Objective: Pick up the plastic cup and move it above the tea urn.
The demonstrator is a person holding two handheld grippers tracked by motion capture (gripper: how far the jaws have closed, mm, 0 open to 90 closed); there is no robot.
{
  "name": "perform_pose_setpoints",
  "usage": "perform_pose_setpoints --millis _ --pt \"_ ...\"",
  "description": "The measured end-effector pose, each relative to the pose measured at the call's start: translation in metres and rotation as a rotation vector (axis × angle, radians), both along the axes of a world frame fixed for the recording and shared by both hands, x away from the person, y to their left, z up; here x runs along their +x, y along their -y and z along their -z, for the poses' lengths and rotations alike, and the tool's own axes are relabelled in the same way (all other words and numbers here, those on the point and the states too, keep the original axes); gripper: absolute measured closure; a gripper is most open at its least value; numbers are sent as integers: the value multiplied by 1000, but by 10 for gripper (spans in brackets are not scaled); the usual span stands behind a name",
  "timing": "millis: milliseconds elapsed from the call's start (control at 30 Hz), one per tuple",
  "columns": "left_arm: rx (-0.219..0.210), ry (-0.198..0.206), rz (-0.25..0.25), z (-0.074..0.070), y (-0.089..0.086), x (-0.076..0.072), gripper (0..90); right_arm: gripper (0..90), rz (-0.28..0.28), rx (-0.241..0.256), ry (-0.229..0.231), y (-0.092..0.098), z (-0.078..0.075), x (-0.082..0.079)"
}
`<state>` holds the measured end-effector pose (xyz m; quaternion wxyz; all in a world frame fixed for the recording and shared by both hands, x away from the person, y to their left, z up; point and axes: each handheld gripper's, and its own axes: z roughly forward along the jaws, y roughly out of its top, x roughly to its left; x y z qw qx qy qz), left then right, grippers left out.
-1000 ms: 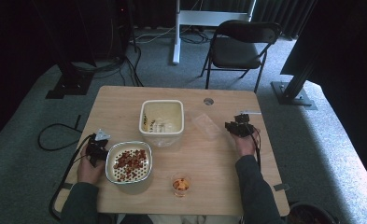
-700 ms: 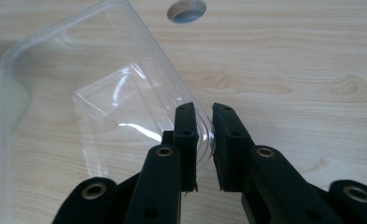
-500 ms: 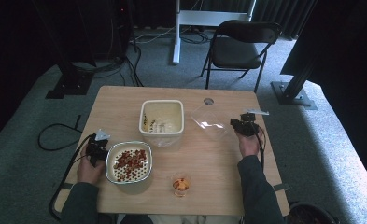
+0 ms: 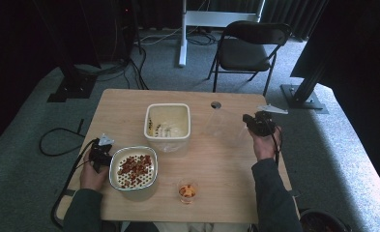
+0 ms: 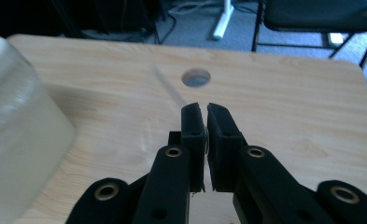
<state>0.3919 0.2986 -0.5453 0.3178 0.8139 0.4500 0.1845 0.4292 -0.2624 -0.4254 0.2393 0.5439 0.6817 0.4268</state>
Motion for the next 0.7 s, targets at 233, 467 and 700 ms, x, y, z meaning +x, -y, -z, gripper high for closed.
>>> perform_pose_setpoints --millis 233,467,700 --pt "0 2 -1 0 0 0 16 881 -43 -52 46 -9 -23 -7" --pt "-1 2 -1 0 0 0 16 879 -42 -64 39 -10 -21 -10" --pt "0 0 -2 0 0 0 16 868 -30 -7 -70 10 18 -10"
